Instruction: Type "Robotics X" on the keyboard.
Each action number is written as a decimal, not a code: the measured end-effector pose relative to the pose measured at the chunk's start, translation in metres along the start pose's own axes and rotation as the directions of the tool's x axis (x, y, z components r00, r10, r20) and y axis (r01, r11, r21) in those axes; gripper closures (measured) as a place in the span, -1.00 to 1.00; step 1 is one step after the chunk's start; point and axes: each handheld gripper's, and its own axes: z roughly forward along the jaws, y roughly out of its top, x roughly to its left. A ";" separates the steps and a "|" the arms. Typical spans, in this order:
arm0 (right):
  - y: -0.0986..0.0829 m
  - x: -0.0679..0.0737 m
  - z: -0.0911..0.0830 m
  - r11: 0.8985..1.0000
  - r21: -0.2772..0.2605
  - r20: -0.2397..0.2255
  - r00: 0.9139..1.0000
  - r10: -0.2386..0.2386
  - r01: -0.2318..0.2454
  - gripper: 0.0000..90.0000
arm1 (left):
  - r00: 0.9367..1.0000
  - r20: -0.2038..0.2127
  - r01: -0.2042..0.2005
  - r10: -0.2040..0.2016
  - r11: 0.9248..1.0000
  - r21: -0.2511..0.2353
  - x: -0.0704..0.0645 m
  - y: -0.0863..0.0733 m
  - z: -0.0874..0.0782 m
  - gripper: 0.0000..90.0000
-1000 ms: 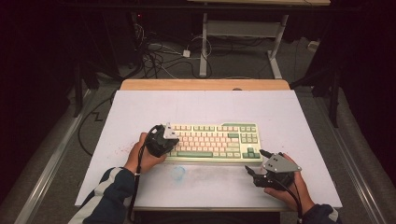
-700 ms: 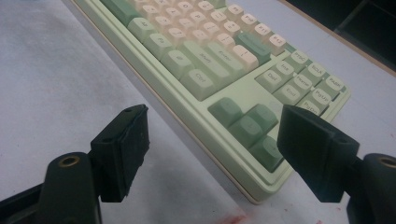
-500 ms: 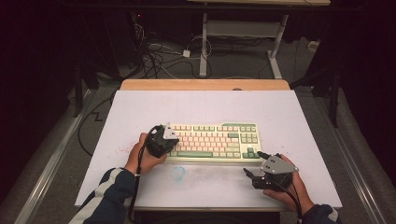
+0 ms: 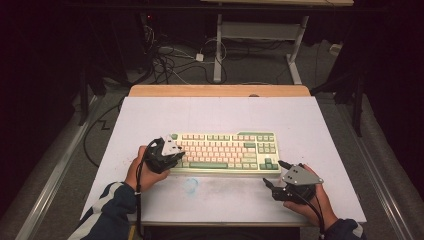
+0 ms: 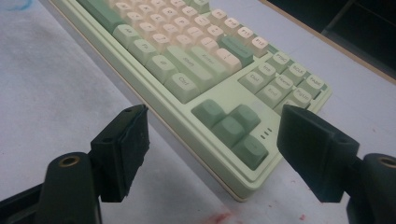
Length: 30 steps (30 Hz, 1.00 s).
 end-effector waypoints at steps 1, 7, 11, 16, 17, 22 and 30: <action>0.000 0.000 0.000 1.000 0.000 0.005 1.000 0.000 0.000 -0.43 | 1.000 0.004 0.000 0.000 1.000 -0.014 0.000 -0.001 -0.002 0.48; -0.001 -0.003 0.000 1.000 0.003 0.022 1.000 0.012 -0.012 -0.43 | 1.000 -0.003 -0.021 0.020 0.996 -0.085 -0.002 -0.004 -0.012 0.18; -0.001 -0.004 -0.001 1.000 -0.002 0.031 0.999 0.020 -0.020 -0.43 | 1.000 -0.026 -0.009 0.006 0.994 -0.110 -0.001 -0.007 -0.017 -0.14; -0.001 -0.005 -0.002 1.000 -0.004 0.035 0.999 0.029 -0.028 -0.43 | 0.999 -0.043 0.011 -0.016 0.993 -0.118 0.001 -0.015 -0.023 -0.51; -0.001 -0.005 -0.002 1.000 -0.005 0.035 0.999 0.028 -0.028 -0.43 | 0.999 -0.047 0.010 -0.016 0.993 -0.119 0.001 -0.016 -0.024 -0.54; -0.001 -0.004 -0.001 1.000 0.000 0.028 0.999 0.016 -0.016 -0.43 | 0.998 -0.049 0.022 -0.028 0.993 -0.112 0.002 -0.022 -0.033 -0.58; -0.001 -0.004 -0.001 1.000 0.001 0.031 0.999 0.019 -0.019 -0.43 | 0.997 -0.062 0.041 -0.046 0.996 -0.081 0.005 -0.032 -0.042 -0.58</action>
